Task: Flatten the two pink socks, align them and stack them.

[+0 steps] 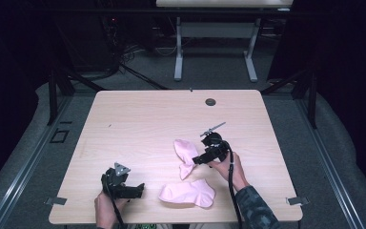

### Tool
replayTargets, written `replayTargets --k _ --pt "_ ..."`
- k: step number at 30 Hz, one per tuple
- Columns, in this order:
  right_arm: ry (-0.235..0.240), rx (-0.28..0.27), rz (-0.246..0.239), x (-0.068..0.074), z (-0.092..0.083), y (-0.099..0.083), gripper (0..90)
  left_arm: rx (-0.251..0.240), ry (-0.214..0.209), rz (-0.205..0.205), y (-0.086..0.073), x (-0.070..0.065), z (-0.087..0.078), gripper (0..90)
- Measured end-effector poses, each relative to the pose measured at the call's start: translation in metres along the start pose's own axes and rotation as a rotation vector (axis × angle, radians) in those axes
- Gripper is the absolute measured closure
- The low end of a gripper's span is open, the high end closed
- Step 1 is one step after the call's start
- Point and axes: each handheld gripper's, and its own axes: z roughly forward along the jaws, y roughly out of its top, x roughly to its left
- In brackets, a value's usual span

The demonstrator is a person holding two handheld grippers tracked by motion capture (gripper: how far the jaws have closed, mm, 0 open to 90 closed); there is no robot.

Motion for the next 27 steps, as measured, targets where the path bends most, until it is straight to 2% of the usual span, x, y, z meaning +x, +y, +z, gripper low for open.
replayTargets --k 5,6,7,11,12,13,14,15,16,17,18,19,20,21,22,23,27 --pt "0.004 0.012 0.010 -0.004 0.007 0.010 39.2 -0.037 0.001 -0.006 -0.003 0.002 0.001 0.0" --pt "0.008 0.011 0.018 -0.004 0.010 0.011 45.2 -0.046 0.001 -0.003 -0.004 0.002 0.001 0.0" --pt "0.007 0.042 0.008 -0.005 0.013 0.014 49.8 -0.064 0.000 -0.003 -0.006 0.002 0.001 0.0" --pt "0.021 0.053 0.025 -0.006 0.020 0.014 69.3 -0.074 0.006 -0.011 -0.007 0.002 0.002 0.0" --pt "0.021 0.053 0.025 -0.006 0.020 0.014 69.3 -0.074 0.006 -0.011 -0.007 0.002 0.002 0.0" --pt "0.028 0.054 0.029 -0.007 0.021 0.014 73.3 -0.074 0.006 -0.012 -0.007 0.001 0.002 0.0" --pt "0.021 0.063 0.021 -0.008 0.021 0.014 82.7 -0.077 0.007 -0.008 -0.007 0.002 0.002 0.0" --pt "0.015 0.062 0.017 -0.008 0.020 0.014 86.2 -0.076 0.007 -0.008 -0.007 0.002 0.002 0.0" --pt "-0.004 0.051 0.023 -0.006 0.018 0.014 87.1 -0.077 0.007 -0.008 -0.007 0.002 0.002 0.0" --pt "-0.027 0.065 -0.005 -0.006 0.015 0.015 87.5 -0.077 0.007 -0.008 -0.007 0.002 0.002 0.0" --pt "-0.045 0.052 -0.007 -0.003 0.012 0.016 87.7 -0.077 0.007 -0.008 -0.007 0.002 0.002 0.0" --pt "-0.068 0.059 -0.041 -0.001 0.006 0.019 87.9 -0.076 0.006 -0.008 -0.007 0.002 0.002 0.0" --pt "-0.104 0.026 -0.051 0.004 0.001 0.020 87.9 -0.076 0.007 -0.008 -0.007 0.002 0.002 0.0" --pt "-0.104 0.026 -0.051 0.004 0.001 0.020 87.9 -0.076 0.007 -0.008 -0.007 0.002 0.002 0.0" --pt "-0.154 0.004 -0.090 0.009 -0.005 0.023 87.9 -0.076 0.007 -0.008 -0.007 0.002 0.002 0.0" --pt "-0.215 -0.011 -0.152 0.016 -0.016 0.028 88.0 -0.076 0.007 -0.008 -0.007 0.002 0.002 0.0" --pt "-0.350 -0.036 -0.302 0.037 -0.034 0.039 87.8 -0.077 0.008 -0.010 -0.007 0.002 0.002 0.0"
